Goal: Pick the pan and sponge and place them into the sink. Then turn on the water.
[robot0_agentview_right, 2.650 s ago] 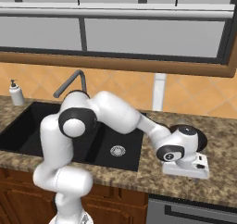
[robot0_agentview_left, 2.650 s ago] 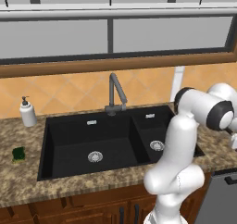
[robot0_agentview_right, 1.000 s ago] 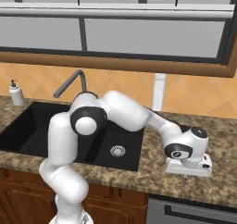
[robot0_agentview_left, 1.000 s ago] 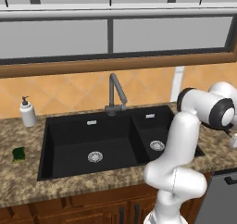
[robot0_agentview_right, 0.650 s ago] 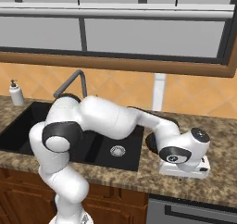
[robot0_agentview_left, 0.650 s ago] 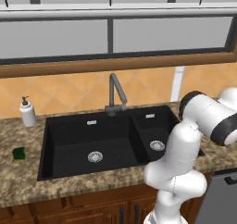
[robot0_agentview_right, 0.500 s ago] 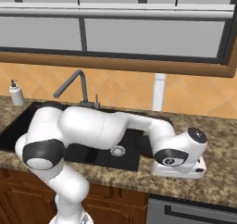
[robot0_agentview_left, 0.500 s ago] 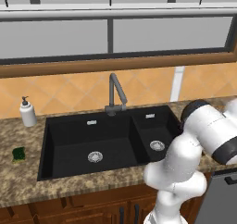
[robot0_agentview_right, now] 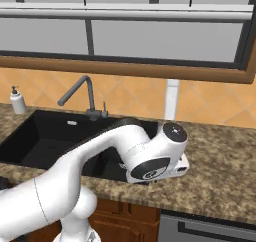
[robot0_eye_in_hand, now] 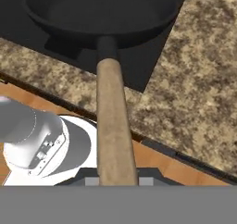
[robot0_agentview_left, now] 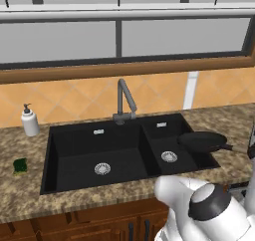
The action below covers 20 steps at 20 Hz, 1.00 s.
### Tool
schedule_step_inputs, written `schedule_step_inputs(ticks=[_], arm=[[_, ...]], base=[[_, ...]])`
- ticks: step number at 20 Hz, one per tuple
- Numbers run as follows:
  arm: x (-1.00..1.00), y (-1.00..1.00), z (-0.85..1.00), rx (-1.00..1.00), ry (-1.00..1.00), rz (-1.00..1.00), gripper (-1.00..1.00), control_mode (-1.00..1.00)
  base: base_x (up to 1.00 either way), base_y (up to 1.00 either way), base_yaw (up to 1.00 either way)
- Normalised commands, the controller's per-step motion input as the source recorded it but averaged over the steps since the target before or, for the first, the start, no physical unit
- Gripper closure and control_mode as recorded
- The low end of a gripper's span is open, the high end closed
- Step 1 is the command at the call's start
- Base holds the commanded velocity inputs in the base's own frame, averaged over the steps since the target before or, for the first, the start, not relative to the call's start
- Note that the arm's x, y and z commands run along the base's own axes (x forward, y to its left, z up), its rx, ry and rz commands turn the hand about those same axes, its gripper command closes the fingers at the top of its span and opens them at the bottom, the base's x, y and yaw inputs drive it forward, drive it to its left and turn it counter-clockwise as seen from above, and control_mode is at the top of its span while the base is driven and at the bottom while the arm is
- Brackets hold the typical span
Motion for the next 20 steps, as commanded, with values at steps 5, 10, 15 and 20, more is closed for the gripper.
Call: schedule_step_inputs(ticks=[5,10,15,20], arm=[[0.02,1.0,0.33,-0.01,-0.02,0.16,1.0,-1.0],[0.23,1.0,0.2,0.0,0.0,0.23,1.0,-1.0],[0.44,1.0,0.09,0.0,0.0,0.27,1.0,-1.0],[0.72,0.87,-0.18,0.0,0.0,0.25,1.0,-1.0]], base=[[0.0,0.0,0.0],[0.0,0.0,0.0],[0.0,0.0,0.0],[0.0,0.0,0.0]])
